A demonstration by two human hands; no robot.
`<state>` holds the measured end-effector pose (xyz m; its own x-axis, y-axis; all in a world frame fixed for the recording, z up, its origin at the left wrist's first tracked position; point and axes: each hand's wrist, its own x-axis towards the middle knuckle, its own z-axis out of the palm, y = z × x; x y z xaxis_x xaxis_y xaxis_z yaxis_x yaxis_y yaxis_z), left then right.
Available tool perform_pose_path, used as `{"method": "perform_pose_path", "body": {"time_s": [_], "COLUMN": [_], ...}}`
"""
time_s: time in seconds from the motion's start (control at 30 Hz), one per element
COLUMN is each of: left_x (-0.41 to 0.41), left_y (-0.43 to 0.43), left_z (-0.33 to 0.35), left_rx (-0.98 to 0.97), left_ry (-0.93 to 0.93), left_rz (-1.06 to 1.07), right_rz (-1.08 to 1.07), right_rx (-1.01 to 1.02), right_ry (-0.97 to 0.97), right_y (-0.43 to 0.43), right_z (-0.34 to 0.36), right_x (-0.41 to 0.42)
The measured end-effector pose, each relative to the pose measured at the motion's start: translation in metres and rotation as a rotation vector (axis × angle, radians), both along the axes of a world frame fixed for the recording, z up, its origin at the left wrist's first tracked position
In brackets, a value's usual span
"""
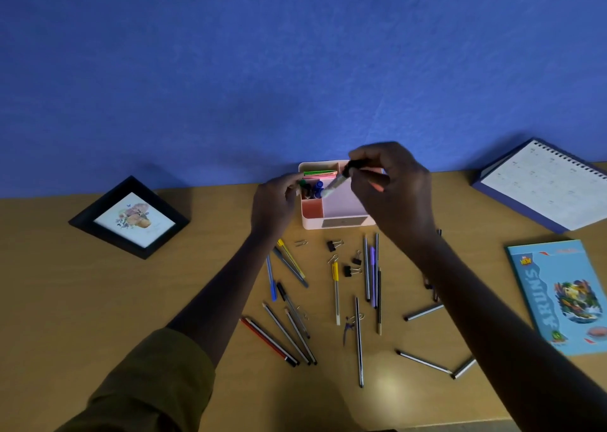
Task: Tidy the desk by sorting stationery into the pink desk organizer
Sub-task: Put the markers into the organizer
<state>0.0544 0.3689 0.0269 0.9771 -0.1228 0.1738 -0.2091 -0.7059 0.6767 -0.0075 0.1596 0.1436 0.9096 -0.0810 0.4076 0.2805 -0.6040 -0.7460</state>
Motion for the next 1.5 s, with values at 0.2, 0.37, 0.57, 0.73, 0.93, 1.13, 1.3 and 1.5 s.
{"method": "perform_pose_path", "body": {"time_s": [0.2,0.37,0.57,0.73,0.93,1.13,1.3,1.5], "left_x": [-0.02,-0.046,-0.069,-0.084,-0.099,-0.106,-0.109,-0.111], "left_y": [0.016,0.026,0.039,0.05,0.058,0.062,0.065,0.067], "left_z": [-0.006,-0.013,-0.017,-0.021,-0.025,-0.029,-0.036,-0.039], "left_rx": [-0.095,-0.159,-0.184,-0.195,-0.2,-0.191,-0.216,-0.202], "left_ry": [0.057,0.104,0.167,0.228,0.292,0.352,0.405,0.44], "left_rz": [0.098,0.167,0.268,0.336,0.41,0.451,0.508,0.529], "right_rz": [0.028,0.081,0.153,0.149,0.145,0.124,0.136,0.167], "right_rx": [-0.085,-0.21,-0.308,-0.351,-0.439,-0.516,-0.593,-0.559], "right_ry": [-0.048,-0.023,0.066,0.167,0.245,0.249,0.29,0.314], "right_y": [0.011,0.021,0.03,0.03,0.033,0.041,0.042,0.041], "right_z": [-0.009,-0.04,-0.065,-0.078,-0.087,-0.09,-0.091,-0.088], "right_x": [0.042,0.062,0.071,0.071,0.072,0.069,0.066,0.059]}}
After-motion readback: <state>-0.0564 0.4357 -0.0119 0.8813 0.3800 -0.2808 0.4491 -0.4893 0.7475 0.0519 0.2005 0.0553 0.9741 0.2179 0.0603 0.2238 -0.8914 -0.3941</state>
